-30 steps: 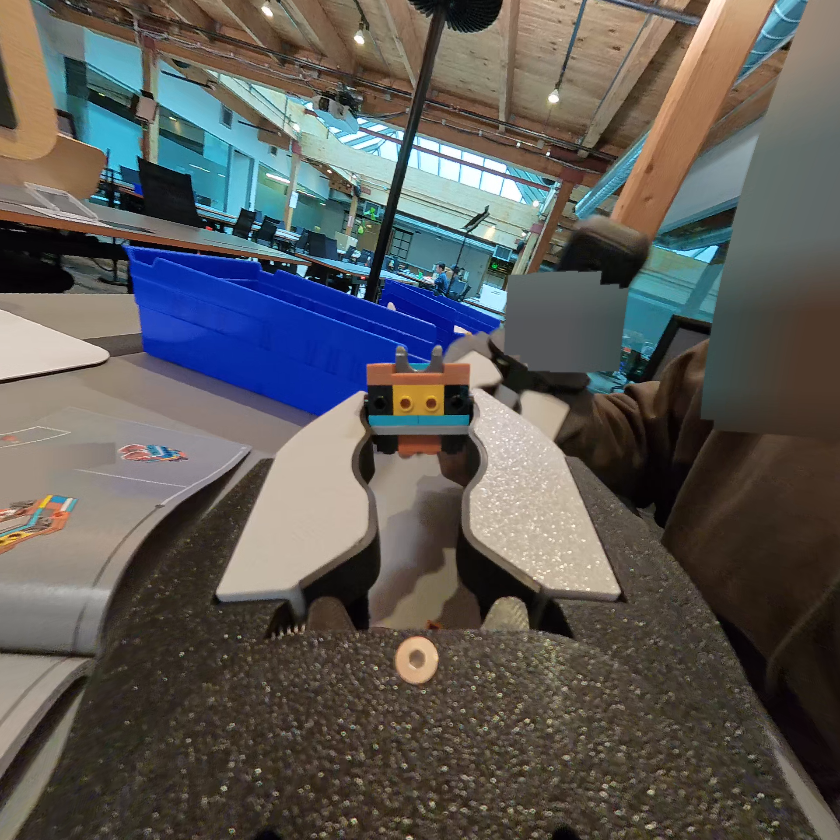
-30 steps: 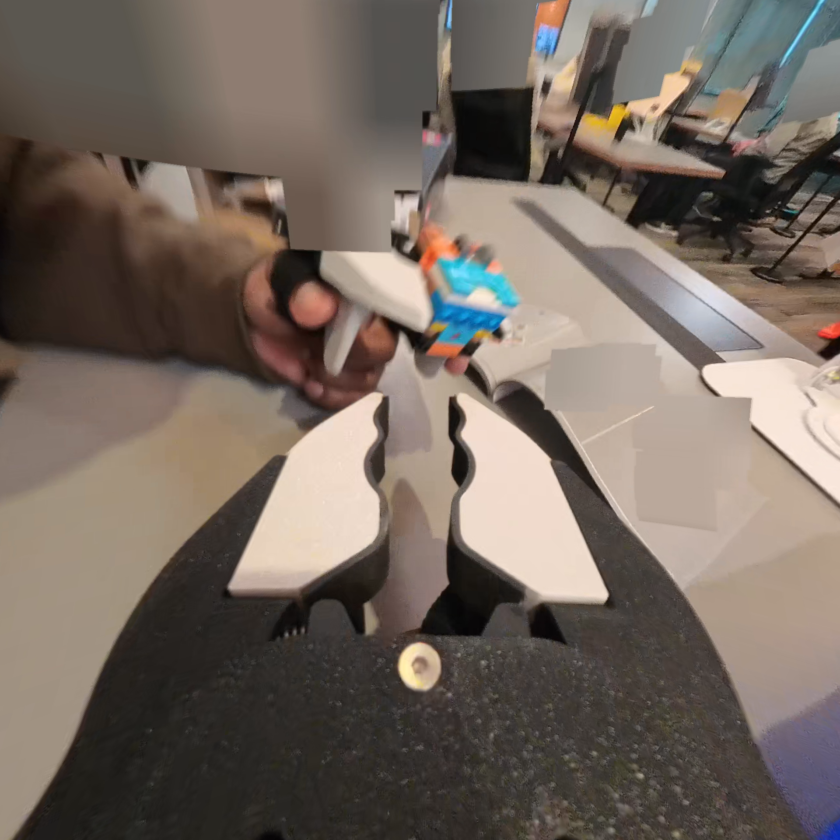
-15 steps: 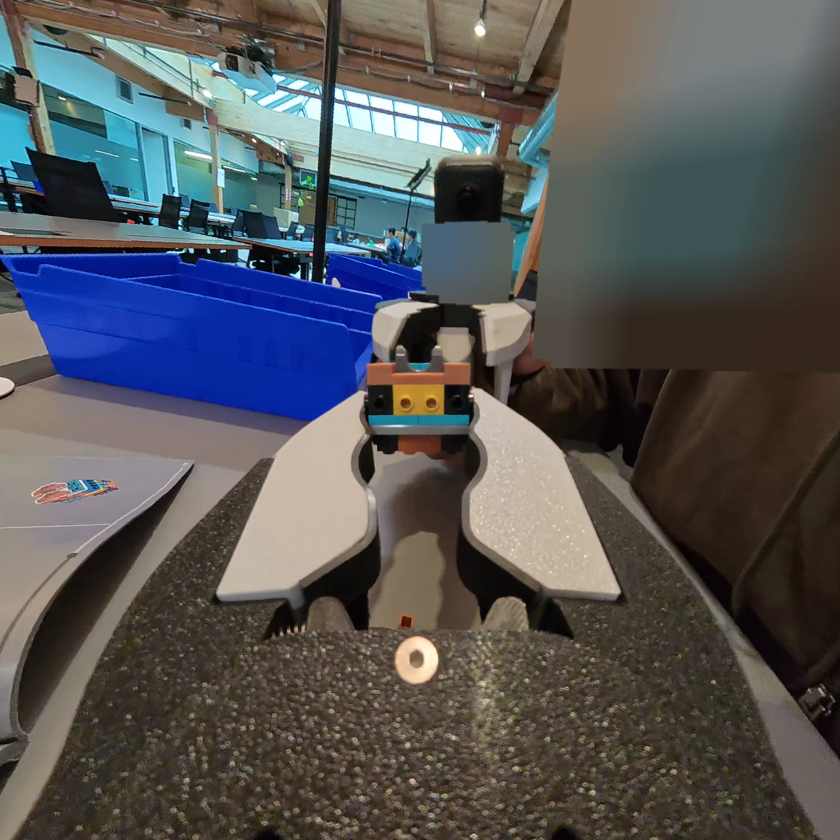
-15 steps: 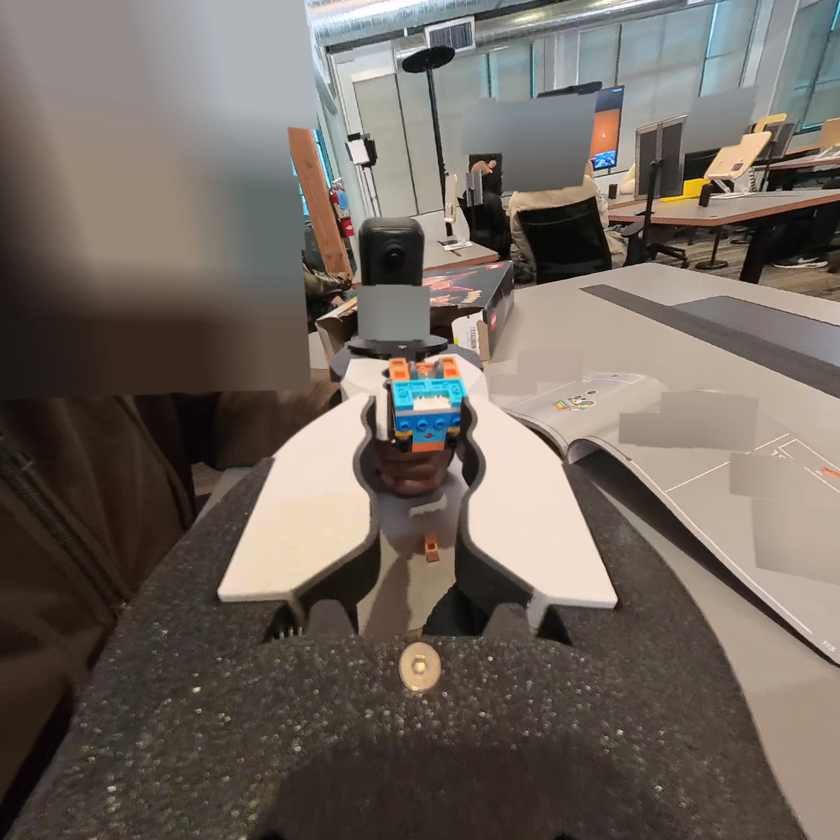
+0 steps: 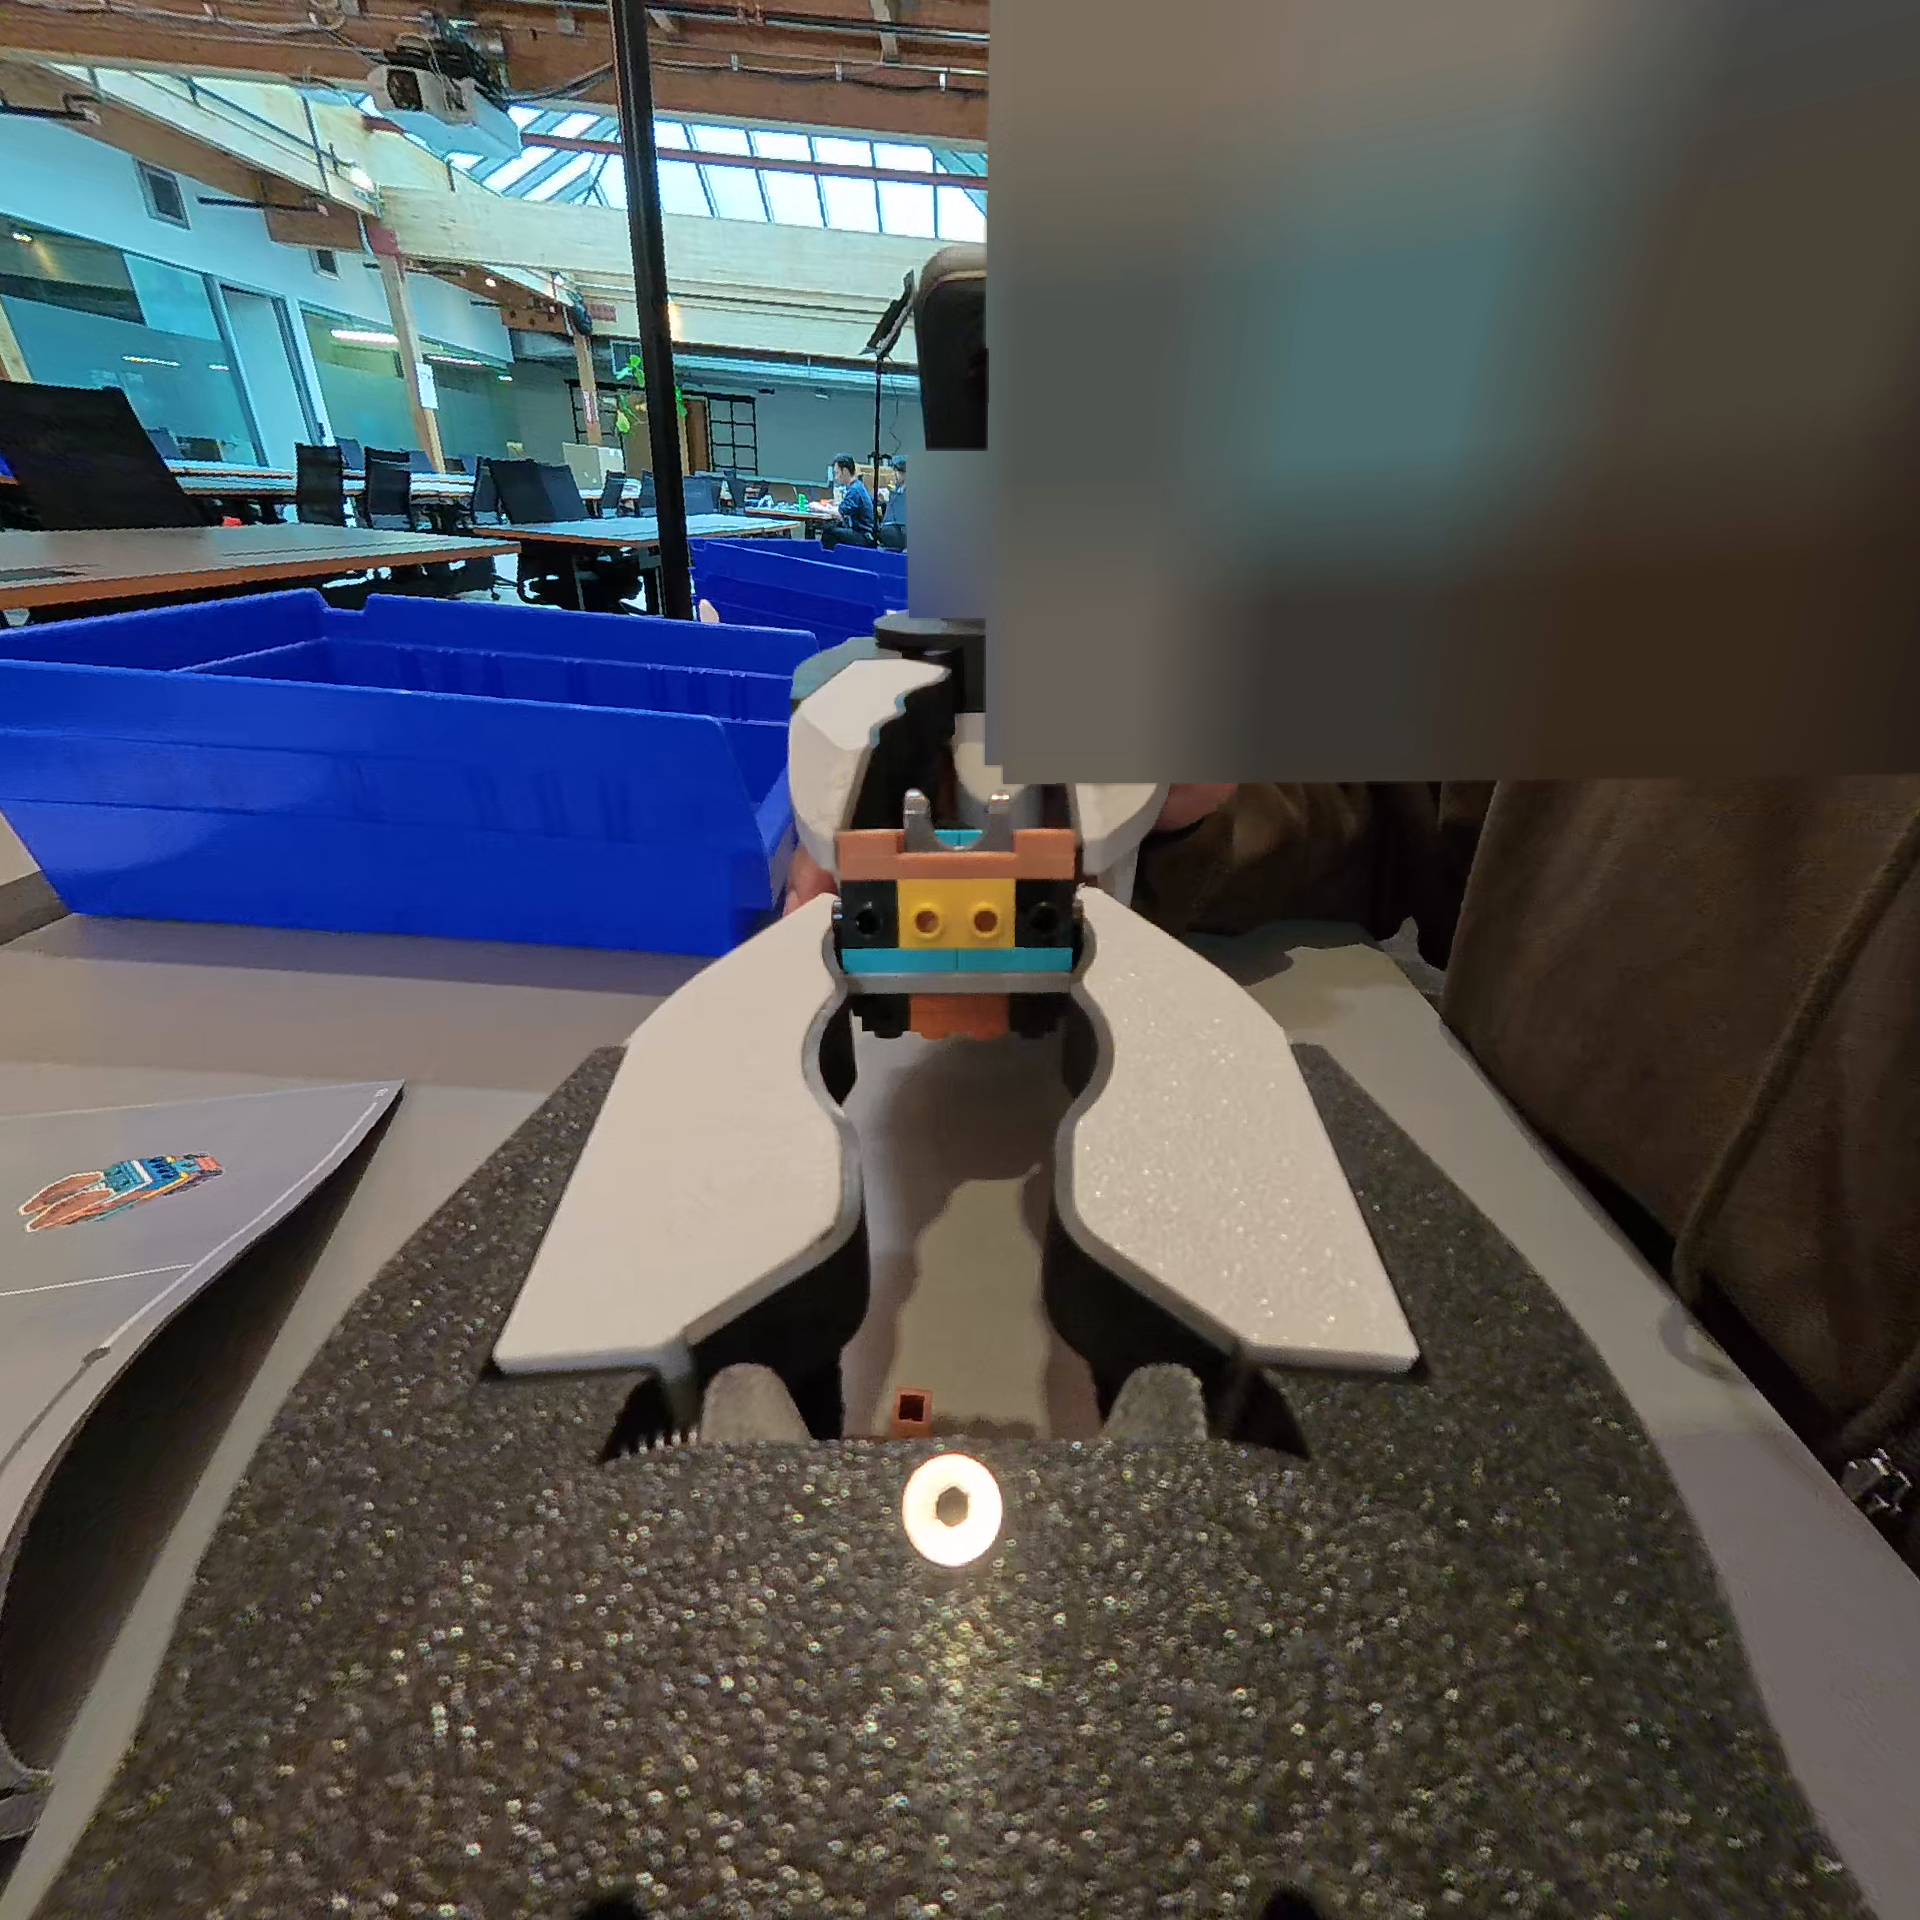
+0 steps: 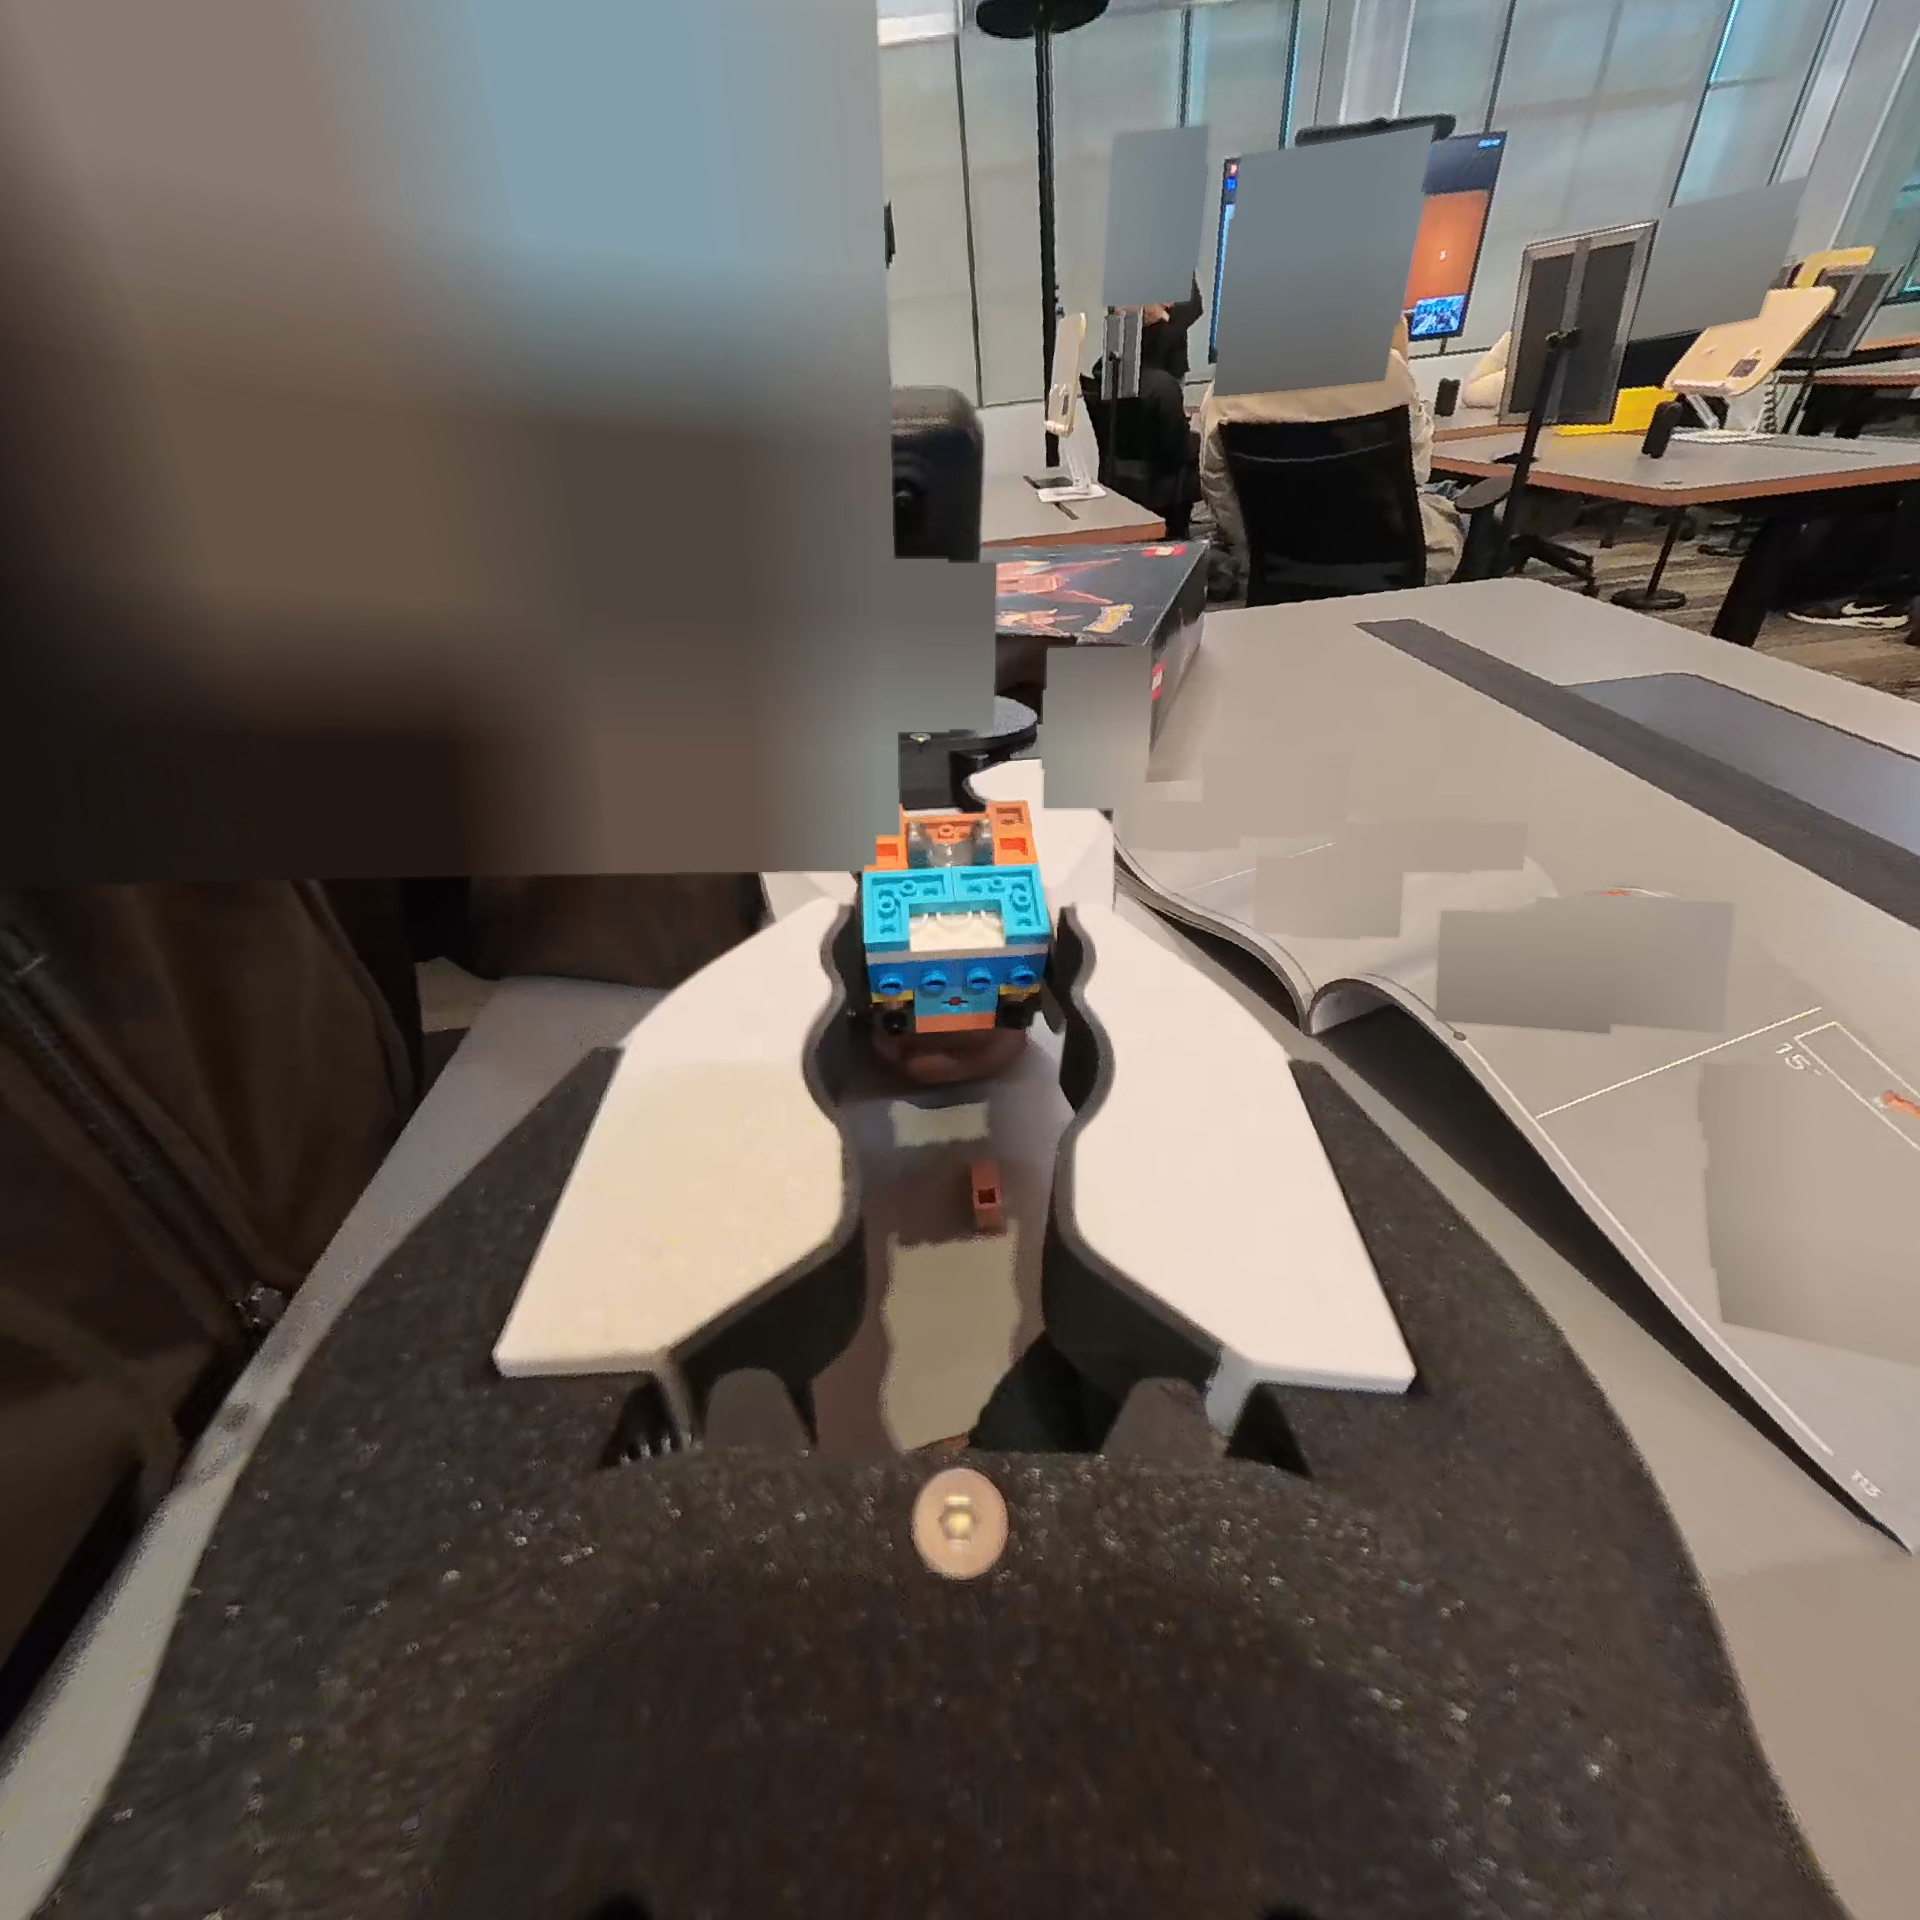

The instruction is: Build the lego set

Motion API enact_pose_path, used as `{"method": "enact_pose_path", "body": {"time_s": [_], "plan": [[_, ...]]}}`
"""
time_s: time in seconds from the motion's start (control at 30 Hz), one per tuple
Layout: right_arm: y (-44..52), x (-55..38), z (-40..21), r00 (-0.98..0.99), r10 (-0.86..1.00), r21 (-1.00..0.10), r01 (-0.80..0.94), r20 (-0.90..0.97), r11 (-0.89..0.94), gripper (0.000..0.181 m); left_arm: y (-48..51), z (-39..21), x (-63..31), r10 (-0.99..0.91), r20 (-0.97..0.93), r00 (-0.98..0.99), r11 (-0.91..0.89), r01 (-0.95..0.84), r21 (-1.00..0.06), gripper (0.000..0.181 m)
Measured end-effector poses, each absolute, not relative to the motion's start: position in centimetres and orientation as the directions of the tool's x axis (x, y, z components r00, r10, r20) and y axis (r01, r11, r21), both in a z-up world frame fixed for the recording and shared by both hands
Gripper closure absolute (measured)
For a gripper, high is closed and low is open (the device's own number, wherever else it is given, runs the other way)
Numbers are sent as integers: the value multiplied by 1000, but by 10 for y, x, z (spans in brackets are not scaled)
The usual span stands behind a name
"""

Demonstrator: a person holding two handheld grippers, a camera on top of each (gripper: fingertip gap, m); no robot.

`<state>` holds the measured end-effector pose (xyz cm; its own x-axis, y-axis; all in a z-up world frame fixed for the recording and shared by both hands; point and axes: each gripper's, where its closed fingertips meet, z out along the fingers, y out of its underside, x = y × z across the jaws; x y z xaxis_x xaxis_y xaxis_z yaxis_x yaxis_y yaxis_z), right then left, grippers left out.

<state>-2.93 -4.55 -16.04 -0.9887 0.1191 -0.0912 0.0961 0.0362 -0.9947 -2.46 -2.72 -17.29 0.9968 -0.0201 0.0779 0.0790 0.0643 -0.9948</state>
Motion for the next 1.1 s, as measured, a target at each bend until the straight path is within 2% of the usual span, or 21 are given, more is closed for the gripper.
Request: {"method": "enact_pose_path", "body": {"time_s": [0.6,0.83,1.1], "plan": [[-45,-30,-167,-991,120,-992,75,-62,106,148,-26,-181,-24,-32,87,996,-11,86,-996,143],[-43,-25,-182,-994,103,-964,9,20,266,148,-26,-198,-20,-31,-21,999,-146,-26,-989,143],[-42,-24,-190,-994,102,-943,-7,43,334,148,-27,-205,-21,-18,-100,995,-225,-102,-969,142]]}}
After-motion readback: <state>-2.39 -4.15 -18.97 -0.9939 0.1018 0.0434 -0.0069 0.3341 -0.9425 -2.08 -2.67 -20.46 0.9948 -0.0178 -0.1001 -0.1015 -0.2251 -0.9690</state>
